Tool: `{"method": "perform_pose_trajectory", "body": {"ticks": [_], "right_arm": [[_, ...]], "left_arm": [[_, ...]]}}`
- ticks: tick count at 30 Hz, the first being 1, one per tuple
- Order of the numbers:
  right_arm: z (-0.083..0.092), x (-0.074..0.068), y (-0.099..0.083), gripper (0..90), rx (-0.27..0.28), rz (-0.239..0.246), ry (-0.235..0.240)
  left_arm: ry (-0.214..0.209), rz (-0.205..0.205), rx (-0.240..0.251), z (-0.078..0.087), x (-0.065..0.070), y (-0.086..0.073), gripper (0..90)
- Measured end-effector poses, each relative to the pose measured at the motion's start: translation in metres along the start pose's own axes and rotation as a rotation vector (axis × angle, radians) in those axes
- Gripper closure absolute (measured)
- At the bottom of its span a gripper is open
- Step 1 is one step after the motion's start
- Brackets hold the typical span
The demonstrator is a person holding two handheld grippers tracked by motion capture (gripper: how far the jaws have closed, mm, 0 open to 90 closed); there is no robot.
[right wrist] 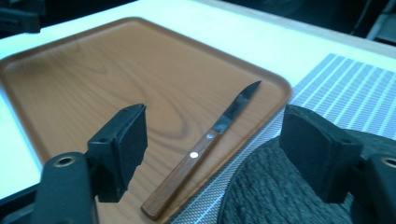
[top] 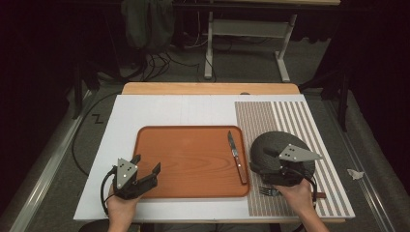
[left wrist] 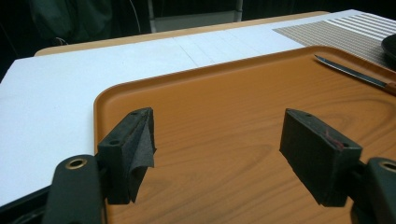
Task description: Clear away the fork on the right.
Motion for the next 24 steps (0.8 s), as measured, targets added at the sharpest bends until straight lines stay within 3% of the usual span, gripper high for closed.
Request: {"method": "perform_pose_trajectory", "body": {"ticks": [4,8,16,22,24], "right_arm": [[0.008,0.004,-0.001,24.5,-0.009,-0.015,0.009],[0.017,0.008,-0.008,27.5,-0.041,0.01,-0.021],[0.029,0.011,-0.012,29.3,-0.059,0.014,-0.02],[0.039,0.012,-0.017,42.7,-0.063,0.031,-0.025],[0.04,0.012,-0.017,43.5,-0.06,0.039,-0.024]], "left_arm": [[0.001,-0.001,-0.001,0.0,0.0,0.0,26.8],[0.002,-0.003,-0.002,-0.001,0.0,0.0,26.7],[0.002,-0.004,-0.004,-0.001,0.0,0.0,26.8],[0.003,-0.004,-0.005,-0.001,0.0,0.0,26.7],[0.004,-0.004,-0.005,-0.001,0.0,0.0,26.7]]}}
Point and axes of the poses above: each handheld gripper's, and its own axes: z roughly backward along the jaws, y roughly out of its top, x roughly to its right, the point moved 4 cm from there along -z, roughly forward along the jaws, and after that the axes turned 5 degrees about x, right-handed, at the moved point
